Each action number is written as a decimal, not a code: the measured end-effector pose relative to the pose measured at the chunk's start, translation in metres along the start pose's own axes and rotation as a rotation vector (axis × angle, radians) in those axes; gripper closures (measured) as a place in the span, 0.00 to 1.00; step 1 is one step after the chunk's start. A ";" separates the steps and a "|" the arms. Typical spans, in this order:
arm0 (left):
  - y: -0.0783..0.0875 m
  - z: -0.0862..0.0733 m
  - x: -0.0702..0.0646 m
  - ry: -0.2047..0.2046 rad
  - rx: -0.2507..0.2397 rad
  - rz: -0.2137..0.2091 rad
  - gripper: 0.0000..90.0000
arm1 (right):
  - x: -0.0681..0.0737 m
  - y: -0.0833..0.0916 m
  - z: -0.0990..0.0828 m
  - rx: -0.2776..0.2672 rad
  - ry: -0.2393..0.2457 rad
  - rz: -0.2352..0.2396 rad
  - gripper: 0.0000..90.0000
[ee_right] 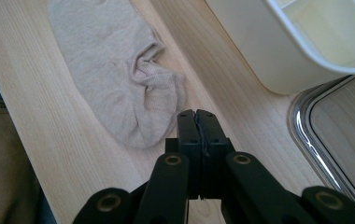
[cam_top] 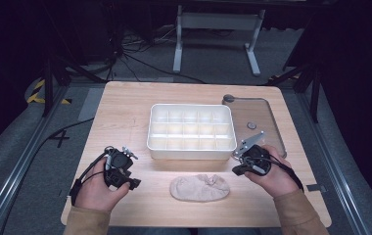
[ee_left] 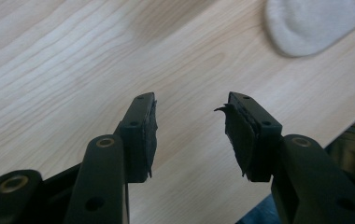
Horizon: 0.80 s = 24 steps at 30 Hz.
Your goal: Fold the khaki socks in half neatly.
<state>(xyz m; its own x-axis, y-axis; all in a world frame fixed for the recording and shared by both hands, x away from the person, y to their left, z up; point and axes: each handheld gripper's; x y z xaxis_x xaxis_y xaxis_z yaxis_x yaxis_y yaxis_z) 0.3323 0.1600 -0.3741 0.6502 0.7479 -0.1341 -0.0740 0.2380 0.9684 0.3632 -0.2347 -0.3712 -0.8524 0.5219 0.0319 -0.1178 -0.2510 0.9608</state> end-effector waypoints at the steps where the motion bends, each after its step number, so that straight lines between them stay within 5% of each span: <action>1: 0.000 0.000 -0.001 0.001 -0.004 0.007 0.60 | 0.000 -0.002 0.000 0.000 -0.001 -0.005 1.00; 13: 0.003 0.008 -0.017 -0.020 -0.028 -0.010 0.61 | 0.011 0.000 0.004 -0.035 0.009 0.023 1.00; 20: -0.001 0.010 -0.023 -0.031 -0.031 -0.015 0.62 | 0.027 -0.005 0.013 -0.042 0.062 0.048 1.00; 23: -0.003 0.013 -0.027 -0.037 -0.030 -0.027 0.62 | 0.030 -0.009 0.015 -0.053 0.079 0.087 1.00; 24: -0.003 0.014 -0.027 -0.041 -0.029 -0.032 0.62 | 0.031 -0.010 0.016 -0.078 0.087 0.141 1.00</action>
<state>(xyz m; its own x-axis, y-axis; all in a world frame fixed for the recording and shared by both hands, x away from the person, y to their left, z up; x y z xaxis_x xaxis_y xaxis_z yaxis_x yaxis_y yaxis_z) 0.3251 0.1305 -0.3706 0.6829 0.7138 -0.1556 -0.0743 0.2797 0.9572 0.3463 -0.2029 -0.3756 -0.9035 0.4056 0.1381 -0.0300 -0.3814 0.9239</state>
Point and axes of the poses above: each handheld gripper's, and its own axes: y roughly backward along the jaws, z roughly out of its top, x roughly to its left, and after that the axes turned 9 degrees about x, right-handed
